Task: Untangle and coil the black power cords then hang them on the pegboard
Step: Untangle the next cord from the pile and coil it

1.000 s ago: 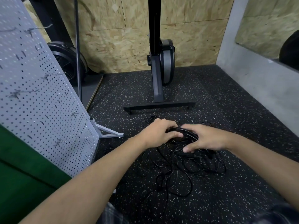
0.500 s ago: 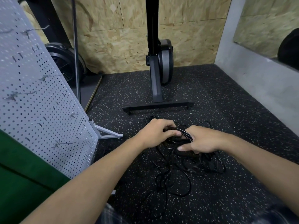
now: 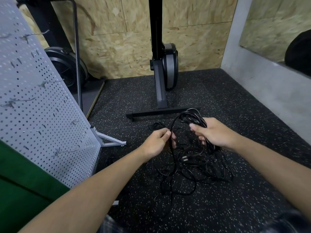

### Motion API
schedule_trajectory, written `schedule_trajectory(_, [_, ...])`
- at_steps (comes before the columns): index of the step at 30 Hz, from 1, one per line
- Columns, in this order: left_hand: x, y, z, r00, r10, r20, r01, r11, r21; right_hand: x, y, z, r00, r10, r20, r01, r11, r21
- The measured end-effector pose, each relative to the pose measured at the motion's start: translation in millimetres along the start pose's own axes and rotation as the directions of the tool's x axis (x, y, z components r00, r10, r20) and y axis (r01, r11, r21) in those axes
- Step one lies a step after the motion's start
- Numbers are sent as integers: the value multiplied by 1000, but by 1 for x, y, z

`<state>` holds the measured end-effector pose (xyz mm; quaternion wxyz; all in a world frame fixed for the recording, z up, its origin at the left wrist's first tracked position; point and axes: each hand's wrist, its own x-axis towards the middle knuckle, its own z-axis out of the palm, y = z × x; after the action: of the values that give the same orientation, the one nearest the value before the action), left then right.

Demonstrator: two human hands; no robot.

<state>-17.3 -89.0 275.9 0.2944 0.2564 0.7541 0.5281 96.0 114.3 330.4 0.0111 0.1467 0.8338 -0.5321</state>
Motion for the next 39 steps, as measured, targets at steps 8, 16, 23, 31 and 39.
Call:
schedule_trajectory(8, [1,23,27,976,140,-165,-125,987,98,5,4,19,966,-5,-258,18,999,49])
schedule_trajectory(16, [-2,33,39,990,124,-72,-123,992,21,7,-1,33,947,84,-309,7,959,282])
schedule_trajectory(23, [-5,36,35,980,-25,-197,-43,941,-335,5,1,37,983,35,-182,29,942,335])
schedule_trajectory(31, [-3,30,36,996,-66,-66,36,924,-381,5,-5,18,998,61,-20,-45,885,463])
schedule_trajectory(39, [-5,24,45,992,-9,125,41,967,-251,1,-11,8,993,66,-102,-2,852,524])
